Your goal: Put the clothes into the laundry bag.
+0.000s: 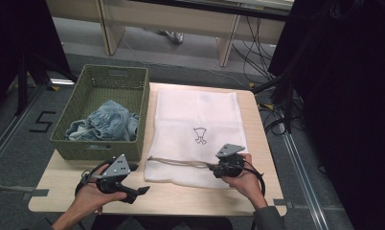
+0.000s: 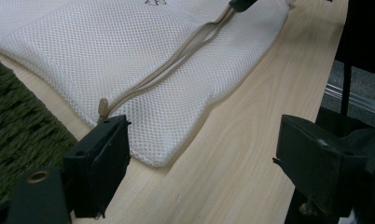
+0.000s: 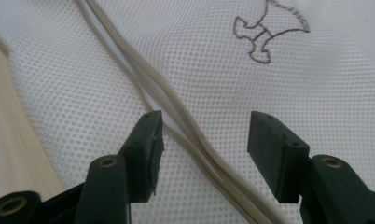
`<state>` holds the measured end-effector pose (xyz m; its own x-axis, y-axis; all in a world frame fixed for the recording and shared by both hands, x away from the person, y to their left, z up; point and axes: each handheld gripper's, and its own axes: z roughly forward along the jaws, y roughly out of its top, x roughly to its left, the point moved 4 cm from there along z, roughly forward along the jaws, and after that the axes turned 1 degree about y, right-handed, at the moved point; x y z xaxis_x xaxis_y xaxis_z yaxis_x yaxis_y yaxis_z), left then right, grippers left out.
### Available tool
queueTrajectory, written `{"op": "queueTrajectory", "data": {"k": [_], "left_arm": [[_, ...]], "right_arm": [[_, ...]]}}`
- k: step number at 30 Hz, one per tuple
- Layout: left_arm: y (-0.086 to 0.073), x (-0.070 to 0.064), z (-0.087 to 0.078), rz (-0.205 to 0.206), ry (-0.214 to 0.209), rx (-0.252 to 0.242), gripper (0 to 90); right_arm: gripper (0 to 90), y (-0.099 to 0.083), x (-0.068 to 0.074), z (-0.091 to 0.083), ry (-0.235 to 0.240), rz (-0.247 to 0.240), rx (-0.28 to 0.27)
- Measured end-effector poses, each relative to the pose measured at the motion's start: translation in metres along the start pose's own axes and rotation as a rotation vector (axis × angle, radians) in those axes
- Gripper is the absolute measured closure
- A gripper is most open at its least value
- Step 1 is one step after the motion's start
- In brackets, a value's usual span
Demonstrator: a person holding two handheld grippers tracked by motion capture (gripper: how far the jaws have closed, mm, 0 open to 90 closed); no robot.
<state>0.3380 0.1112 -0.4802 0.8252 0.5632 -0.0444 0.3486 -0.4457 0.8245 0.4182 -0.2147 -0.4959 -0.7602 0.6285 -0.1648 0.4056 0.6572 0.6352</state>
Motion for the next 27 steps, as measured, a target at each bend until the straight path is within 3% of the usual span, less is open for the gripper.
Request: {"op": "queueTrajectory", "data": {"k": [1, 4, 7, 8, 9, 10, 15, 16, 17, 19, 20, 21, 23, 27], "left_arm": [[0.0, 0.0, 0.0, -0.002, 0.0, 0.0, 17.1], [-0.001, 0.0, 0.0, -0.003, 0.003, 0.003, 17.1], [0.0, 0.0, 0.0, -0.012, -0.003, 0.005, 17.2], [-0.001, 0.0, -0.001, -0.011, -0.001, 0.006, 17.2], [-0.001, 0.0, 0.0, -0.012, 0.001, -0.003, 17.2], [0.0, 0.0, 0.0, -0.006, -0.001, -0.005, 17.2], [0.0, 0.0, 0.0, -0.007, 0.001, -0.002, 17.4], [0.0, 0.0, -0.001, -0.006, 0.007, 0.004, 18.0], [0.001, 0.001, -0.001, 0.009, 0.003, 0.002, 18.0], [0.001, 0.001, -0.001, 0.0, 0.007, 0.005, 18.0], [0.001, 0.001, -0.002, -0.002, 0.011, -0.007, 18.1], [0.001, 0.001, -0.002, -0.01, 0.012, -0.004, 18.1], [0.003, 0.003, -0.003, 0.021, 0.018, 0.001, 18.1], [0.006, 0.009, -0.009, -0.003, 0.033, -0.011, 18.2]], "right_arm": [[46.3, 0.003, 0.002, 0.011, -0.015, -0.044, 0.033], [46.6, 0.006, 0.006, 0.019, -0.001, -0.037, 0.072], [48.8, 0.01, 0.004, 0.035, -0.024, -0.101, 0.117], [49.8, 0.01, 0.005, 0.038, -0.03, -0.083, 0.127], [49.9, 0.012, 0.003, 0.041, -0.033, -0.111, 0.131], [50.1, 0.013, 0.002, 0.044, -0.046, -0.102, 0.13], [62.6, 0.019, -0.006, 0.05, -0.055, -0.121, 0.111], [70.2, 0.023, -0.008, 0.052, -0.054, -0.132, 0.102], [72.4, 0.024, -0.009, 0.051, -0.053, -0.127, 0.094], [74.3, 0.028, -0.01, 0.049, -0.061, -0.116, 0.071], [79.3, 0.034, -0.011, 0.043, -0.057, -0.079, 0.031], [81.0, 0.036, -0.013, 0.041, -0.058, -0.069, 0.003], [82.8, 0.041, -0.015, 0.035, -0.058, -0.074, -0.006], [85.2, 0.05, -0.019, 0.024, -0.071, -0.073, -0.052]]}}
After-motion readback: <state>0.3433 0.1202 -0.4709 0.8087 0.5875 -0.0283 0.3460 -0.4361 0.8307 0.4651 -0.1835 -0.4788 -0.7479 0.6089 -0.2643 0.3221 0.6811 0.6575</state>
